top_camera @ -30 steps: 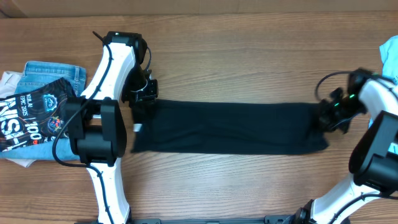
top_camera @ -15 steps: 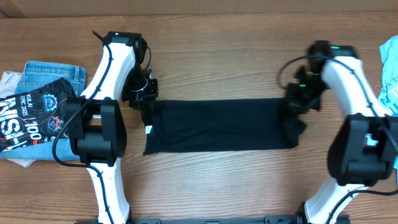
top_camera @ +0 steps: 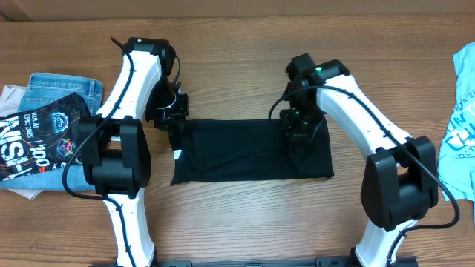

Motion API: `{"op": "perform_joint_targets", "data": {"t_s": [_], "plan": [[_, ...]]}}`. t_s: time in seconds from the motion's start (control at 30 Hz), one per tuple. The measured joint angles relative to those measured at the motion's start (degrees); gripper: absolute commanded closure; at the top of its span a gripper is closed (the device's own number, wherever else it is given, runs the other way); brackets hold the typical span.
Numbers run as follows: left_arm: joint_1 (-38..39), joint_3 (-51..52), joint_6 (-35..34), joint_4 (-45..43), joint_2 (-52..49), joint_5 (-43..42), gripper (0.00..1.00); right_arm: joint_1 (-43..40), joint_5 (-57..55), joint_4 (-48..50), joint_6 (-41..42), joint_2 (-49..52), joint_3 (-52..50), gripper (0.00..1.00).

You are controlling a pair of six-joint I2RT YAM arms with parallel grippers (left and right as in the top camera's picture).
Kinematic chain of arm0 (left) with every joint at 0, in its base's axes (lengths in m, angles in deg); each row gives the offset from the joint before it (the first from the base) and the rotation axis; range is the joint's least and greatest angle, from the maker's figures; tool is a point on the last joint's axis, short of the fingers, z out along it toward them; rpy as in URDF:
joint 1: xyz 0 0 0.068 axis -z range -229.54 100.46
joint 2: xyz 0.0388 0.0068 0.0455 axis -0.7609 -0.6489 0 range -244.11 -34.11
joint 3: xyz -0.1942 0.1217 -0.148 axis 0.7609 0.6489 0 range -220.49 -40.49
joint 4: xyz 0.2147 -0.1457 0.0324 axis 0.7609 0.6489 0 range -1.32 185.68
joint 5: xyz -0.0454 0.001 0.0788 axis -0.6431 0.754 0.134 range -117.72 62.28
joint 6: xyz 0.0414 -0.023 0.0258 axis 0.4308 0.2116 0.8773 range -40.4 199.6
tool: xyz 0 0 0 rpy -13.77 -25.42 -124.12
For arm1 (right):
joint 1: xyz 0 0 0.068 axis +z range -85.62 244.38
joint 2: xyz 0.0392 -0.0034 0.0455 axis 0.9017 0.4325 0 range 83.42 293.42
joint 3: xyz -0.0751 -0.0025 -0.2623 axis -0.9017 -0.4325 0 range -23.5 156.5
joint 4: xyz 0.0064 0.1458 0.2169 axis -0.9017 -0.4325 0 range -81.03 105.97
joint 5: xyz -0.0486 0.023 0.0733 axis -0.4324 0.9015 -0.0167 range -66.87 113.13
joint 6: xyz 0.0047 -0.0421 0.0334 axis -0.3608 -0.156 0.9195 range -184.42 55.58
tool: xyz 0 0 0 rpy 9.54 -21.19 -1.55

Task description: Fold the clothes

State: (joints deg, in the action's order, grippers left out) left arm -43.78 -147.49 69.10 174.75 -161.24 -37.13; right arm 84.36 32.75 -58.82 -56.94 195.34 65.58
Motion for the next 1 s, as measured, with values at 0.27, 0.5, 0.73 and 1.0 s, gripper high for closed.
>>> {"op": "perform_joint_targets", "data": {"t_s": [0.27,0.5,0.73,1.0], "plan": [[0.0,0.0,0.0,0.0,0.0,0.0,0.64,0.9,0.0,-0.1,0.2,0.0,0.0,0.47],[0.0,0.0,0.0,0.0,0.0,0.0,0.63,0.9,0.0,-0.1,0.0,0.0,0.0,0.45],[0.0,0.0,0.0,0.5,0.0,0.0,0.55,0.9,-1.4,0.3,-0.2,0.0,0.0,0.54],[0.0,0.0,0.2,3.0,0.0,0.0,0.36,-1.0,-7.5,-0.7,3.2,0.0,1.2,0.46]]}}
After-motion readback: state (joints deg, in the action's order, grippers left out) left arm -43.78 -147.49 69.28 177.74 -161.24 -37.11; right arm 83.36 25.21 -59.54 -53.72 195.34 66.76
